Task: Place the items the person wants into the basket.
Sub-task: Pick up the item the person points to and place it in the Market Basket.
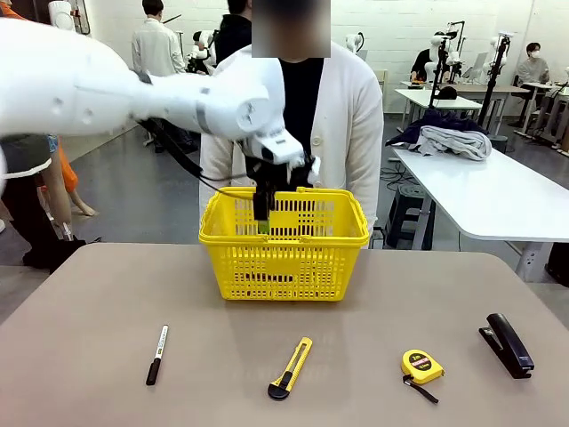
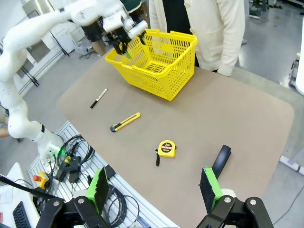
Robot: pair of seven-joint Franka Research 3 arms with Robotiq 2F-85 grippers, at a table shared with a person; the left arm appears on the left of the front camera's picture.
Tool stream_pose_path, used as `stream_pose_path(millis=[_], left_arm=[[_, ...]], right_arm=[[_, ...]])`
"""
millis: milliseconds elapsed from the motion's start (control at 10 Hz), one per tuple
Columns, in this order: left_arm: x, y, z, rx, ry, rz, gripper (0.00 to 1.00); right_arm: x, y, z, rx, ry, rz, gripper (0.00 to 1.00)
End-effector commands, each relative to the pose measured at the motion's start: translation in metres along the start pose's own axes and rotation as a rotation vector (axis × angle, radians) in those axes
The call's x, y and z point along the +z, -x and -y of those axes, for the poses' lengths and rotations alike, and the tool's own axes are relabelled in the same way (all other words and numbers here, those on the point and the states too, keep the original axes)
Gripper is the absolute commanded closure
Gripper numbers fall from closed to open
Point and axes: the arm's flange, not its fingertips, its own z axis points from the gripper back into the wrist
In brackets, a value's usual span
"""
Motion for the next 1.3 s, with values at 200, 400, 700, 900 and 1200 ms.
stream_pose_path(millis=[200, 400, 700, 900, 1200], left_arm=[[0.088, 0.091, 0.129, 0.138, -0.125, 0.081, 0.0], [0.103, 0.126, 0.174, 0.208, -0.198, 0.109, 0.0], [0.098, 0.174, 0.211, 0.308, -0.212, 0.153, 0.0], [0.091, 0.195, 0.216, 0.345, -0.194, 0.189, 0.0], [0.09, 0.202, 0.215, 0.344, -0.181, 0.15, 0.0]], right_arm=[[-0.002, 0.001, 0.0, 0.001, -0.002, -0.002, 0.0], [-0.002, 0.001, 0.0, 0.001, -0.002, -0.002, 0.0], [-0.002, 0.001, 0.0, 0.001, -0.002, -0.002, 0.0], [-0.002, 0.001, 0.0, 0.001, -0.002, -0.002, 0.0], [-0.002, 0.001, 0.0, 0.001, -0.002, -0.002, 0.0]])
